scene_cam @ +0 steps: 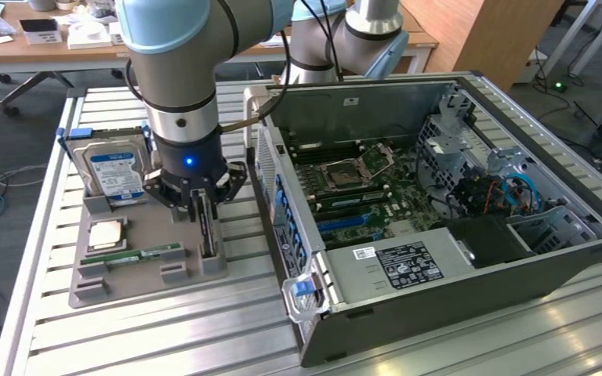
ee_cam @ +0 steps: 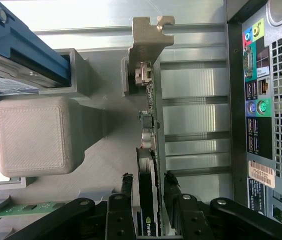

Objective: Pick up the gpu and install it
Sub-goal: 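Pick up the gpu and move the gpu toward the slot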

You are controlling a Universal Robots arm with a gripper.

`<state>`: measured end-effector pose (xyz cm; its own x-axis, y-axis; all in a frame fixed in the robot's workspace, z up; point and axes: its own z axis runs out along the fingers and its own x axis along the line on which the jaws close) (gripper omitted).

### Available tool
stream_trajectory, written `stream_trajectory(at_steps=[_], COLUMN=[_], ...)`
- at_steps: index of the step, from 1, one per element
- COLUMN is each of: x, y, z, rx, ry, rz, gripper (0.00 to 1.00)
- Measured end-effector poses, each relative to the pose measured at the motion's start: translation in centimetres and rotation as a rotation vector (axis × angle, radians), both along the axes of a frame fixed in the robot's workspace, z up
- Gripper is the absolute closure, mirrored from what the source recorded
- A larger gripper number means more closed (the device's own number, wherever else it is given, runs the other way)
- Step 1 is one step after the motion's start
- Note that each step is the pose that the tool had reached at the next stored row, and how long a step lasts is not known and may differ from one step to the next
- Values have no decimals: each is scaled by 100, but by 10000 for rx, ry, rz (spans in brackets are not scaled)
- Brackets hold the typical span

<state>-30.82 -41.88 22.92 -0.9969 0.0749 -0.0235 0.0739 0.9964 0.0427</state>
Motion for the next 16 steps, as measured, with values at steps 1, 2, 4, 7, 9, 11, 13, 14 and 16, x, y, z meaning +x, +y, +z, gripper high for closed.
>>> stream_trajectory(at_steps=[1, 2, 4, 7, 9, 11, 13, 14, 16], x=[0, 0, 0, 0, 0, -1, -1, -1, -1], y=[0, 0, 0, 0, 0, 0, 0, 0, 0], z=[0, 0, 0, 0, 0, -1, -1, -1, 0], rx=[0, 1, 2, 1, 1, 2, 2, 2, 1], ry=[0, 0, 0, 1, 0, -1, 0, 0, 0], rz=[0, 2, 17, 53, 66, 74, 79, 79, 78], gripper=[61, 61, 61, 61, 61, 61, 61, 61, 61])
